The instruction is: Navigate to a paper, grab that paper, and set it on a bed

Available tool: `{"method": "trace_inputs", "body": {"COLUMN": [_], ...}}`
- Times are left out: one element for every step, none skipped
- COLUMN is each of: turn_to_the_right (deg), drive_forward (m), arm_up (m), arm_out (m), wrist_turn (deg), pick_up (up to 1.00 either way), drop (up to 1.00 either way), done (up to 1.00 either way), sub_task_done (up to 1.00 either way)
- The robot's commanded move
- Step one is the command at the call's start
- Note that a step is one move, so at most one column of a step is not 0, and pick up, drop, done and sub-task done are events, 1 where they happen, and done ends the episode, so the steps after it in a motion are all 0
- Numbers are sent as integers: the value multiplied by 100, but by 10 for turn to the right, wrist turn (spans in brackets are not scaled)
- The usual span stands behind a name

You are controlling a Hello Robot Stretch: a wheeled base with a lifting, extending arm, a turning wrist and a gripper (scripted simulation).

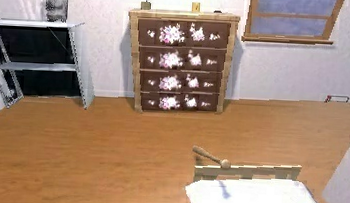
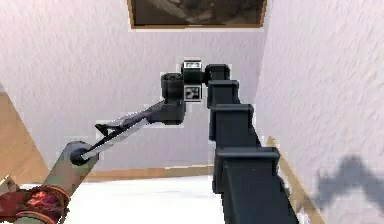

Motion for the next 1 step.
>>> {"method": "trace_inputs", "body": {"turn_to_the_right": [0], "drive_forward": [0], "arm_up": [0], "arm_out": [0], "wrist_turn": [240], "pick_up": [0], "drop": [0], "done": [0], "sub_task_done": [0]}}
